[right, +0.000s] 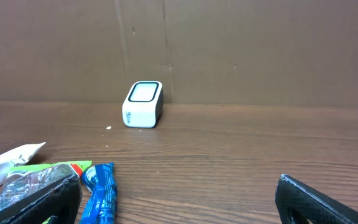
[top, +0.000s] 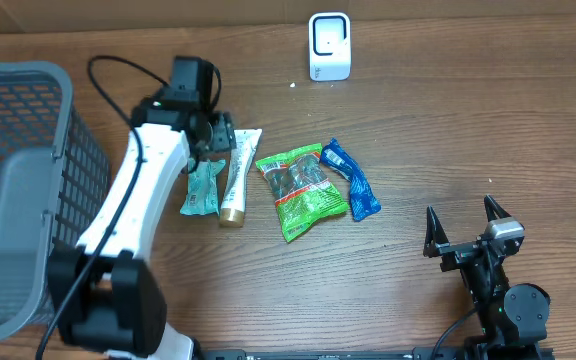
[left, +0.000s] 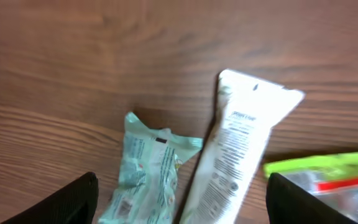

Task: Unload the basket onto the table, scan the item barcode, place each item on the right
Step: 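Place the mint-green pack left of the tube and release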

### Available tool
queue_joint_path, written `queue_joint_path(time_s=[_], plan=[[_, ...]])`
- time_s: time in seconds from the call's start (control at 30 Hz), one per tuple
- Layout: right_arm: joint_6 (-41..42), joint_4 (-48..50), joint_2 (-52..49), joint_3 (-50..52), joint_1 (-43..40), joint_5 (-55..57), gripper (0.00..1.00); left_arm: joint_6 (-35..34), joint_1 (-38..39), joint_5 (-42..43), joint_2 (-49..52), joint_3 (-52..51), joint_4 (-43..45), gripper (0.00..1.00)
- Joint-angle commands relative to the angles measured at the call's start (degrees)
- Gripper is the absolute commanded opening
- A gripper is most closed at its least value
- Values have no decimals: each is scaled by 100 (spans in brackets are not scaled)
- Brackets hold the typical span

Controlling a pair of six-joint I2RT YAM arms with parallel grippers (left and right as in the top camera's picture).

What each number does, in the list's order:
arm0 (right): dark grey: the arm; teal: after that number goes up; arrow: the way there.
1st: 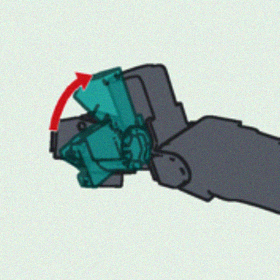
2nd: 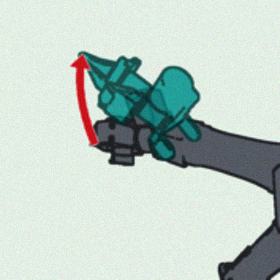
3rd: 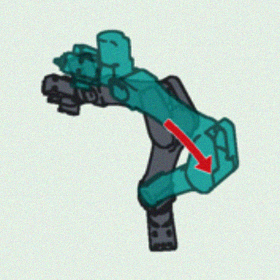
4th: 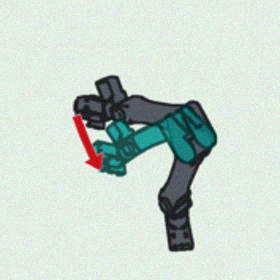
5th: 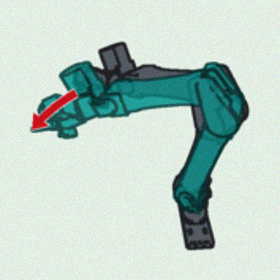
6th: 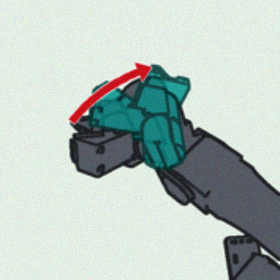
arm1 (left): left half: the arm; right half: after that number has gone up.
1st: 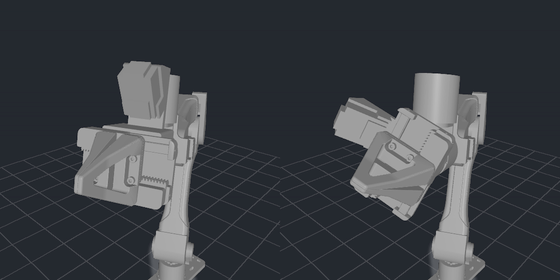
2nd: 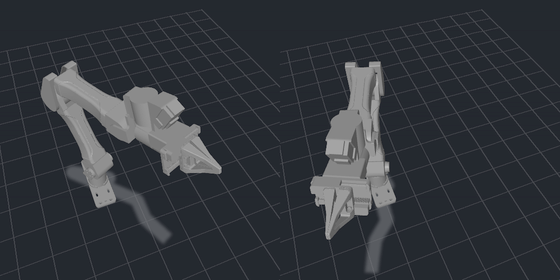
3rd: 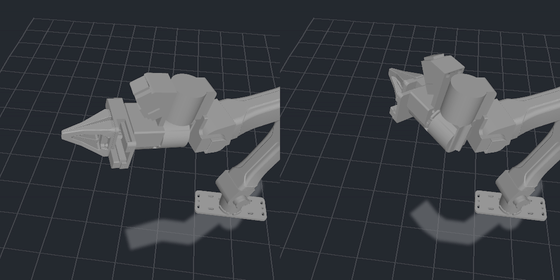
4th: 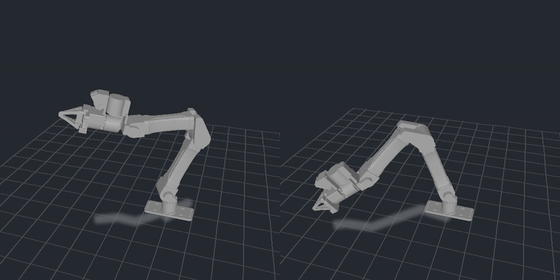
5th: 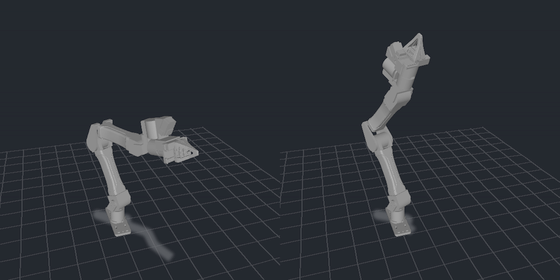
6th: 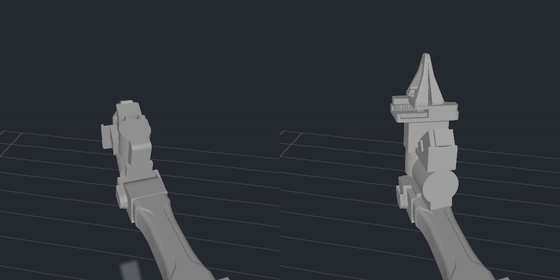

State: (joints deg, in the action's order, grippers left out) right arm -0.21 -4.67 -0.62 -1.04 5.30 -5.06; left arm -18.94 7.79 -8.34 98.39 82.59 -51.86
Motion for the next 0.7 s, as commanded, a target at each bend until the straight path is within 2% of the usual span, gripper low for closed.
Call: queue_joint_path(time_s=[0.0, 0.13, 0.3, 0.37, 0.43, 0.67], plan=[[2, 28, 46, 59, 26, 52, 100, 264, 15, 70, -398, 385, -201, 77], [2, 28, 46, 59, 26, 52, 100, 422, 15, 146, -678, 549, -393, 77], [2, 28, 46, 59, 26, 52, 100, 1047, 9, 697, -1117, 684, -507, 79], [2, 28, 46, 59, 26, 52, 100, 1130, 2, 691, -1309, 743, -592, 81], [2, 28, 46, 59, 26, 52, 100, 1174, -61, 693, -1569, 807, -693, 88], [2, 28, 46, 59, 26, 52, 100, 1639, -953, 702, -2144, 1143, -1434, 88]])
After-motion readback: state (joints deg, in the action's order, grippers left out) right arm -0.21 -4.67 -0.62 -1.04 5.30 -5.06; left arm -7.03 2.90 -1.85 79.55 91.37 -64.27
